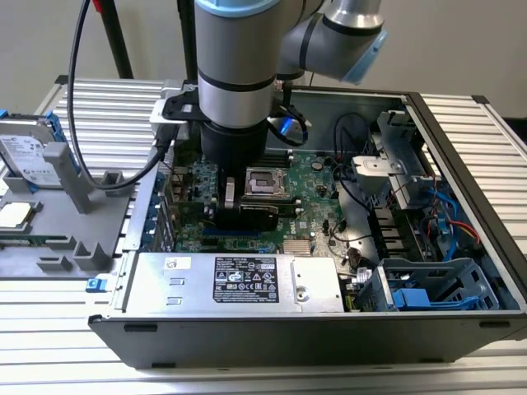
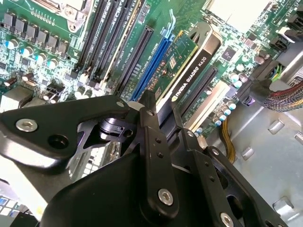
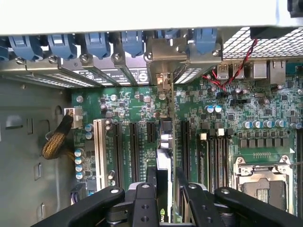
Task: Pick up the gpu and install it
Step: 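Insert the gpu into the slot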
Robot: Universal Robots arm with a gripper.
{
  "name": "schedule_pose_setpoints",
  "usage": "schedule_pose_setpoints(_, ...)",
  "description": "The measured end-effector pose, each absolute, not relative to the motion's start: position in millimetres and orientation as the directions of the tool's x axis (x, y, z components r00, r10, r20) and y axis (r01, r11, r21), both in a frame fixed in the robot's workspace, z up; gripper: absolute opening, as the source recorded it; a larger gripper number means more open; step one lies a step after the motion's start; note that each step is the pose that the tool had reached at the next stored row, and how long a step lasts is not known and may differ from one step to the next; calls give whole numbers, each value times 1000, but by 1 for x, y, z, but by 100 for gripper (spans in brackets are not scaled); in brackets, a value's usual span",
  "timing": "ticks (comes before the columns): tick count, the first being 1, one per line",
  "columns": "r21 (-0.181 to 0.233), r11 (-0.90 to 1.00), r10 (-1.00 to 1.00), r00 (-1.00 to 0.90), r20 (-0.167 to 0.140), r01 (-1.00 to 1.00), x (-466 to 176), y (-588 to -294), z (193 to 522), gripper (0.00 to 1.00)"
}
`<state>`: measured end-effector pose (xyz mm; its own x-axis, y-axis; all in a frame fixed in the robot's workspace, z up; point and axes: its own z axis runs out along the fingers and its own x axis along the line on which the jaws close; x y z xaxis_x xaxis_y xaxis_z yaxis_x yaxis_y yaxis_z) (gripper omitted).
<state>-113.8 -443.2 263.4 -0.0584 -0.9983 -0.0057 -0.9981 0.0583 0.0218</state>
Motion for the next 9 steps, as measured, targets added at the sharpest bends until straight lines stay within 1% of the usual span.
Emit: schedule_pose_setpoints(9, 21, 53, -999, -53, -5, -998, -114, -441, 259, 0)
